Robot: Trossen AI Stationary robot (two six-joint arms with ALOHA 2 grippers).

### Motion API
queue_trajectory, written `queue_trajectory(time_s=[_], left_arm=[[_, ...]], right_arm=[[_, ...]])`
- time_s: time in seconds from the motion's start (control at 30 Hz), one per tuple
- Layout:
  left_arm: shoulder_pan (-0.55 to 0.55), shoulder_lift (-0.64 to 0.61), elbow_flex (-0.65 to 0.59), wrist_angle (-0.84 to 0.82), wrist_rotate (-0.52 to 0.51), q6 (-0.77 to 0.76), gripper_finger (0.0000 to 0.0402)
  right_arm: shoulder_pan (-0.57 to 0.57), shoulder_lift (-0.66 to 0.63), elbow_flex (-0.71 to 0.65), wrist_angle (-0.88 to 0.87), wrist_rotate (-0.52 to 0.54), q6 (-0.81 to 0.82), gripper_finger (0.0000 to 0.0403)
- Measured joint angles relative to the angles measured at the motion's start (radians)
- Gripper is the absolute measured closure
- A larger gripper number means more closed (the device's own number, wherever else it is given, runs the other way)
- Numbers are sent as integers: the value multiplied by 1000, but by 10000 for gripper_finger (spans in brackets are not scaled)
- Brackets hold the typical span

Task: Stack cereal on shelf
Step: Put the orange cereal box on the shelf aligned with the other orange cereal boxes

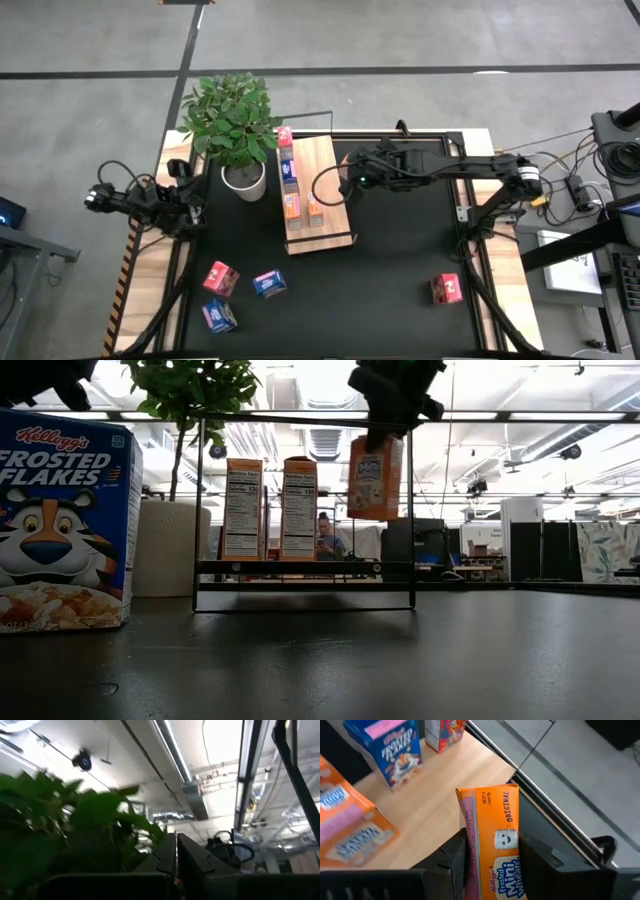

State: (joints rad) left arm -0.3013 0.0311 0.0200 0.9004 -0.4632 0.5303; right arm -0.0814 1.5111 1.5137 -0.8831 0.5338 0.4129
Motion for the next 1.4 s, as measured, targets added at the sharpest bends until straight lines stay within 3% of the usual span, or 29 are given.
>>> queue_trajectory(time_s=[0.13,0.53,0.97,1.4], left_arm=[[0,0,0,68,2,27,402],[0,0,0,73,3,37,402],[0,0,0,57,3,37,402],[0,-1,0,61,3,37,402]], right_arm=[[-1,15,28,30,-18,27,268],[-2,106,66,37,-69,224,268],[-11,222,91,113,-71,218,268],[-13,226,91,113,-70,208,197]])
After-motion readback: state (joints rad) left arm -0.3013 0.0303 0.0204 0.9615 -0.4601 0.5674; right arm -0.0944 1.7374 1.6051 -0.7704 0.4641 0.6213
